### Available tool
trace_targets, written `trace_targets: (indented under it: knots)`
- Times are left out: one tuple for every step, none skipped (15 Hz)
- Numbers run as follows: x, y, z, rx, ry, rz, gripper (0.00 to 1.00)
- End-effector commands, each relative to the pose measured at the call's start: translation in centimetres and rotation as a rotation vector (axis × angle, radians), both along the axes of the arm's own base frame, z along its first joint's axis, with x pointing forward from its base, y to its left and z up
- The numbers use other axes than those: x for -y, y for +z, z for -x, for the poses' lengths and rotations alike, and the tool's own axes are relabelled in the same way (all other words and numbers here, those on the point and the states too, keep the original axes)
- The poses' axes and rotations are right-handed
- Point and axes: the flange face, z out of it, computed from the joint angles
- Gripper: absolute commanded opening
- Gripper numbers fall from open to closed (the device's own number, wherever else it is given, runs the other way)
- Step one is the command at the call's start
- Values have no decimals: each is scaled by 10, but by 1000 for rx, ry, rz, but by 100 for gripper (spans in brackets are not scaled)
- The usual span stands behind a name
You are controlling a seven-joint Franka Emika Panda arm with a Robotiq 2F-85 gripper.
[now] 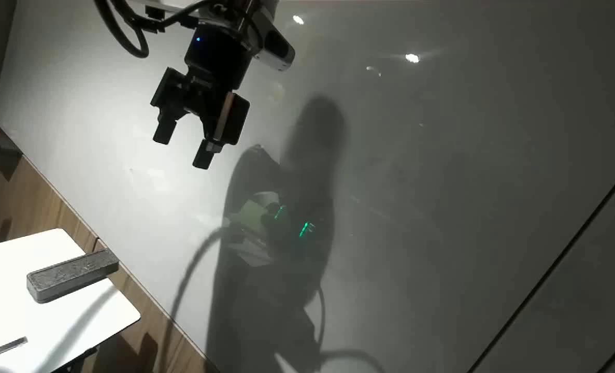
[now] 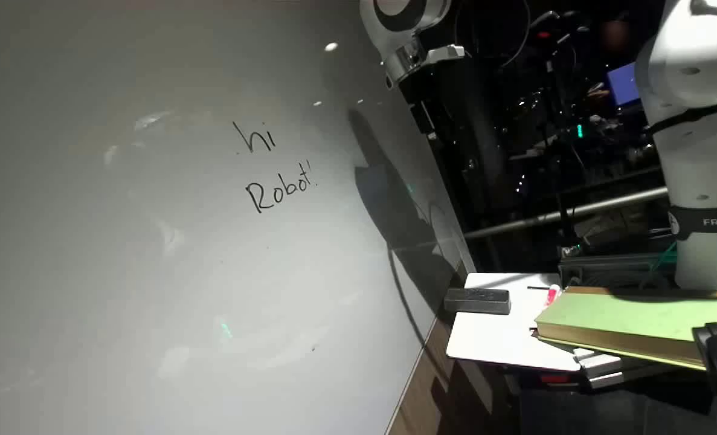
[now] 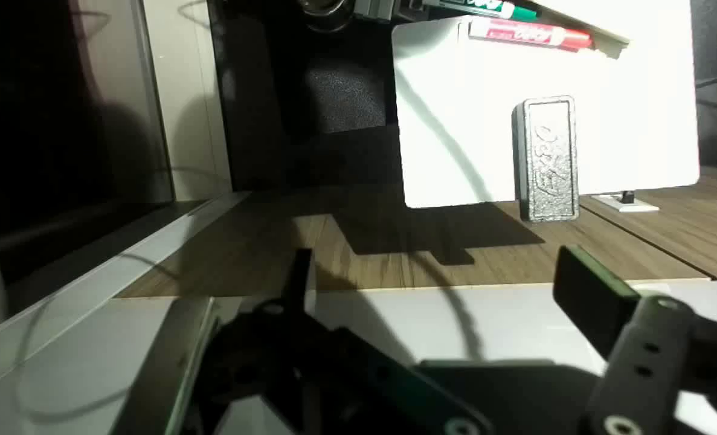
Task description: Use the duster to erase the writings on the whiteboard
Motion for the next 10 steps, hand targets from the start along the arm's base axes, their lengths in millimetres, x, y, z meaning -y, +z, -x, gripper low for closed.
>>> trace_targets:
  knots:
    - [0, 1, 0, 1, 0, 0, 100]
    - [0, 2, 0, 3, 0, 1, 100]
    - [0, 3, 0, 4, 0, 1, 100]
    - [0, 3, 0, 4, 0, 1, 100]
    - [-2, 0, 1, 22, -4, -5, 100]
    - [-5, -3, 3, 37, -10, -12, 100]
    - [-9, -5, 5, 50, -14, -19, 100]
    - [-13, -8, 7, 67, -16, -25, 100]
    - [-19, -12, 10, 89, -21, -34, 100]
    - [-26, -16, 12, 110, -24, -44, 100]
